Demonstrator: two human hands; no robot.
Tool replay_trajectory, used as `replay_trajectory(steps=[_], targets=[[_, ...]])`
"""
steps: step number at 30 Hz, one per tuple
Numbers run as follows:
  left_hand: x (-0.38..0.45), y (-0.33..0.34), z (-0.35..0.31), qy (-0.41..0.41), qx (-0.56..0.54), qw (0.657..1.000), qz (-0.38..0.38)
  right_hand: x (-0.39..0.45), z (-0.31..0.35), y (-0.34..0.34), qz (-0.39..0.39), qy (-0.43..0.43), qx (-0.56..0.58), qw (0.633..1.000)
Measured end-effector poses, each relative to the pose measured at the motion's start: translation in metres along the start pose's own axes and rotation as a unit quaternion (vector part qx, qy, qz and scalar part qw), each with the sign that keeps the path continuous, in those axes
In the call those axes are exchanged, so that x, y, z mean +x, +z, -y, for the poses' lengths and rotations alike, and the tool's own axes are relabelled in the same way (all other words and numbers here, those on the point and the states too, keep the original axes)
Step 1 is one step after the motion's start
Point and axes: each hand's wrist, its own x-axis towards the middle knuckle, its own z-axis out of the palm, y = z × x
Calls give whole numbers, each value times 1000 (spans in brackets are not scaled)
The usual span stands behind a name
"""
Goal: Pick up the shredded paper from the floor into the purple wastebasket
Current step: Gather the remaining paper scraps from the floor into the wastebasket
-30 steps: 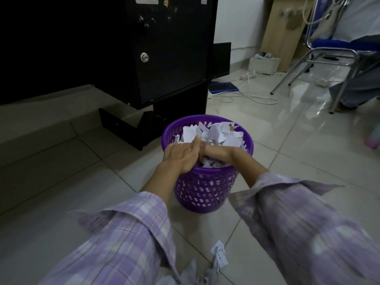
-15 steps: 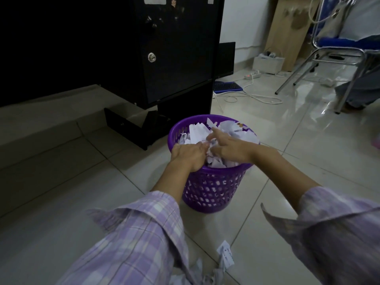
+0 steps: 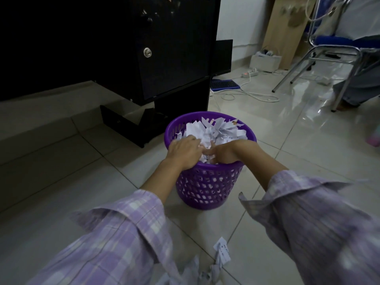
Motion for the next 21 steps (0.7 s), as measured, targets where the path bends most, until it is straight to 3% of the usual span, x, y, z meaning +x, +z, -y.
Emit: replay_trajectory(steps=[2,5,8,11,13,17,21], targets=[[1,-1,1,9,-18,1000,-9,8,0,1,7,27,-15,1000],[8,0,3,8,26,999,45,20,5,3,7,51,-40,998],[14,1,5,-2,53,993,106,25,3,5,5,52,-36,998],[15,-1,1,11,70,992,106,14,4,4,0,16,1,1000],[14,-2,-3,12,80,993,84,9,4,5,-45,-3,52,998],[12,-5,-2,-7,47,997,53,7,-1,11,-219,5,99,971],[8,-13,-5,3,77,997,19,-4,-2,8,-258,8,134,957]])
